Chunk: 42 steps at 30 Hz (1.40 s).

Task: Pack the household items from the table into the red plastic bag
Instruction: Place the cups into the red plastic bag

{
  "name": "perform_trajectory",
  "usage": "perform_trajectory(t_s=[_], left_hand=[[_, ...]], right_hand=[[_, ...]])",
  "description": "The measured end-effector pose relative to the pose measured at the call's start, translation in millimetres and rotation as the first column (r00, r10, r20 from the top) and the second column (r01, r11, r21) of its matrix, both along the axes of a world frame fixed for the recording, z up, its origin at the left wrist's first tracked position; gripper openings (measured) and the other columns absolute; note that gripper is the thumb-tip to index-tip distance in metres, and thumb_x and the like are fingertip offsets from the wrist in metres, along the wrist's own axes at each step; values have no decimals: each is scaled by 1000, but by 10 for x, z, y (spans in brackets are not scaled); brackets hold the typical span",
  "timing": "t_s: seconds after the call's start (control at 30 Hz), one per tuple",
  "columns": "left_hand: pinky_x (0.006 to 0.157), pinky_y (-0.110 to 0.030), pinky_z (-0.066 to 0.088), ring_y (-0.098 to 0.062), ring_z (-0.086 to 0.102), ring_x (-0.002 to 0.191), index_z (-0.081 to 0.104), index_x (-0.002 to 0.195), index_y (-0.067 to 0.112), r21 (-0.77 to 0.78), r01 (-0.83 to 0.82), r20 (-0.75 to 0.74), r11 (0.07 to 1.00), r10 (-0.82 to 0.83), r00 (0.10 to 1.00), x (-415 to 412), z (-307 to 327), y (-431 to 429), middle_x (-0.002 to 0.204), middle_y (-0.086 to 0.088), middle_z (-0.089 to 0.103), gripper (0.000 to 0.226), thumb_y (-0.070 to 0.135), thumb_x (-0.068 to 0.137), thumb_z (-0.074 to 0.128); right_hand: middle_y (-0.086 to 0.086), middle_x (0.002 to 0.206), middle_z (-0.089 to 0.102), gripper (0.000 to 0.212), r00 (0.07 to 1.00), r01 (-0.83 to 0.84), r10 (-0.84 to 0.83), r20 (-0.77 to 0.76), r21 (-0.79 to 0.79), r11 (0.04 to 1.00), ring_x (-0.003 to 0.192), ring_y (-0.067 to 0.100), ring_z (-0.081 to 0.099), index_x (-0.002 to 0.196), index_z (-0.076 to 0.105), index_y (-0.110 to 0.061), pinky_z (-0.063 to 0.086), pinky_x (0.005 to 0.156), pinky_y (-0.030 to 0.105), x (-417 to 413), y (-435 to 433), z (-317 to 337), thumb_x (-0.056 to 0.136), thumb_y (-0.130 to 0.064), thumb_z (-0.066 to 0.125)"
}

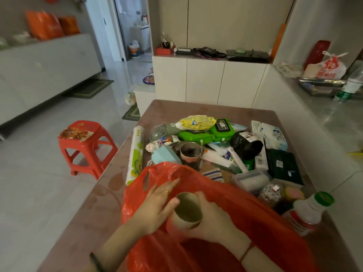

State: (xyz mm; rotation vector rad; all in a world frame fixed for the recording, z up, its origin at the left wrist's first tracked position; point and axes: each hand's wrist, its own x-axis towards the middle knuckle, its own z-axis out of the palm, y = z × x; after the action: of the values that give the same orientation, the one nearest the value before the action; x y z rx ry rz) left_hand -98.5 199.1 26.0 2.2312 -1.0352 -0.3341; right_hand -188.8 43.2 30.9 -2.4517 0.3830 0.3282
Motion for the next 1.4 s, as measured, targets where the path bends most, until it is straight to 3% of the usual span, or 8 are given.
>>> perform_trajectory(t_s=[0.1, 0.4, 0.5, 0.63, 0.83, 1.07, 1.23, 1.4], left_hand=[[116, -35, -8, -14, 5, 146, 9, 148, 22, 219, -182, 254, 959, 124, 959, 171, -125, 49, 157, 2, 17, 117, 88, 54, -12], [117, -46, 8, -24, 25, 143, 17, 147, 9, 357, -202, 333, 912, 78, 940, 423, -196, -46, 152, -7, 31, 75, 44, 87, 47], [95, -51, 38, -24, 63, 111, 55, 126, 7, 324, -198, 457, 925, 30, 889, 511, -192, -46, 114, -5, 70, 70, 53, 76, 41], [105, -46, 20, -24, 50, 127, 46, 135, 11, 222, -150, 381, 963, 56, 923, 643, -85, -154, 131, -4, 58, 72, 55, 78, 38], [94, -40, 36, -13, 62, 113, 47, 129, 14, 317, -112, 479, 942, -57, 876, 810, -146, -294, 119, 4, 67, 71, 58, 73, 38], [97, -43, 33, -20, 57, 120, 36, 136, 12, 341, -69, 474, 938, -107, 874, 907, -316, -255, 130, -4, 60, 82, 43, 66, 65], [110, -37, 8, -19, 29, 140, 20, 147, 14, 240, -49, 383, 970, -48, 923, 853, -278, -216, 153, -4, 26, 83, 32, 79, 64], [75, -45, 57, -35, 68, 97, 52, 116, 5, 283, -120, 419, 952, -10, 908, 880, -319, -65, 112, -22, 66, 55, 34, 71, 68]], right_hand=[[0, 123, 59, 92, 998, -8, 2, -62, -109, 994, 112, 23, 59, 132, 27, -29, 46, 89, 33, 33, -16, -208, 58, -57, 73], [9, 152, 20, 95, 989, -86, 36, -140, -372, 924, 136, 26, 31, 148, 1, -15, 40, 102, 37, 212, -172, -179, 81, -42, 63], [0, 141, 42, 68, 992, -123, 111, -64, -237, 964, 126, 17, 45, 140, 34, -20, 42, 100, 33, 301, -269, 166, 82, -42, 61], [-2, 109, 67, 38, 931, 40, -80, 356, 119, 992, 93, 8, 62, 120, 60, -19, 52, 89, 26, 769, -470, 584, 82, -24, 66], [8, 149, 29, 92, 977, 34, -13, 212, -95, 995, 138, 27, 29, 147, 18, -20, 33, 110, 40, 1776, -747, 32, 75, -37, 72], [15, 139, 38, 89, 988, 91, -53, 144, -266, 960, 134, 34, 27, 141, 29, -20, 37, 104, 44, 2082, -728, -371, 69, -44, 75], [3, 130, 48, 79, 823, 218, -210, 527, 49, 975, 124, 21, 40, 132, 41, -22, 38, 98, 31, 1736, -746, 177, 65, -40, 79], [-22, 121, 54, 75, 766, -160, -201, 611, 483, 861, 114, -6, 51, 122, 44, -36, 45, 88, 10, 758, -446, 791, 55, -44, 76]])
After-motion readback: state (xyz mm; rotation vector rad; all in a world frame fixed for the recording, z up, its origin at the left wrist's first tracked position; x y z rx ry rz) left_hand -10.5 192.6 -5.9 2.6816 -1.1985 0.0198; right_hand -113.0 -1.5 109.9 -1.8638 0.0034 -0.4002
